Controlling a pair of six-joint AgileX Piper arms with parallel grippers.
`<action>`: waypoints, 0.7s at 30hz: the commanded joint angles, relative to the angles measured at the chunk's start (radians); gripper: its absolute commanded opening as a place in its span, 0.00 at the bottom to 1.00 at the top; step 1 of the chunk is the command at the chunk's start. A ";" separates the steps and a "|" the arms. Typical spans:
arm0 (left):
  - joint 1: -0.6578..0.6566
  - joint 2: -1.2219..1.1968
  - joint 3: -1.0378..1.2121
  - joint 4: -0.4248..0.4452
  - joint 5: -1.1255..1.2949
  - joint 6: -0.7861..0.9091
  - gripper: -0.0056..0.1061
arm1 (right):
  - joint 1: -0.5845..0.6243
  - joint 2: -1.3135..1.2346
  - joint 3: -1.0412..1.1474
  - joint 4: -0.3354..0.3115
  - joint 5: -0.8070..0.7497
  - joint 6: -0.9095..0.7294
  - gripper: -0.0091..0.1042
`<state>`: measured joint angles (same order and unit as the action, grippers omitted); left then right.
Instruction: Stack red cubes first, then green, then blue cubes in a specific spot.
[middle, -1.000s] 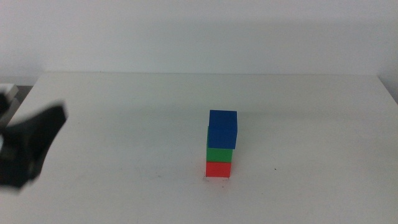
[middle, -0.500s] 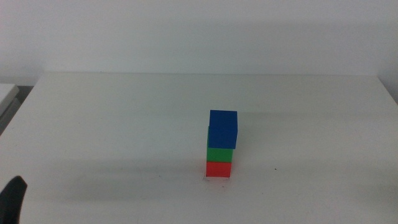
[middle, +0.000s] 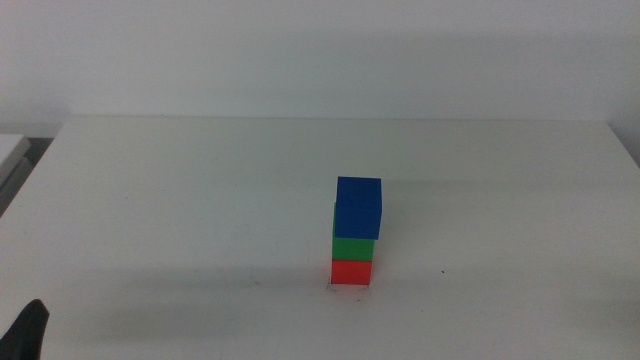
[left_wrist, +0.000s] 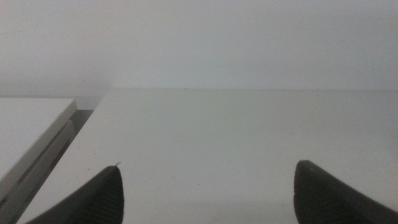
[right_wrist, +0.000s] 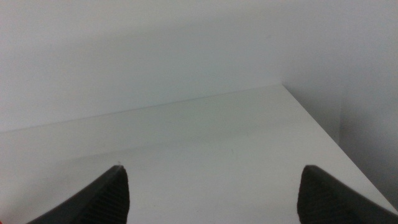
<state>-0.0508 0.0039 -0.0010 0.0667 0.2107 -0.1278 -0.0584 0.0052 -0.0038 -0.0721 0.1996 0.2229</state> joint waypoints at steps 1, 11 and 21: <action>0.003 -0.004 0.001 0.011 -0.004 0.000 0.89 | -0.006 -0.005 0.004 -0.011 -0.013 -0.010 0.86; 0.003 -0.004 0.001 0.013 -0.006 -0.003 0.89 | 0.009 -0.005 0.004 0.034 -0.041 -0.258 0.86; 0.003 -0.004 0.001 0.011 -0.006 -0.003 0.89 | 0.009 -0.005 0.004 0.080 -0.043 -0.258 0.86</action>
<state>-0.0508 0.0039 -0.0005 0.0751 0.2107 -0.1278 -0.0521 0.0052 -0.0038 0.0058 0.1675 -0.0244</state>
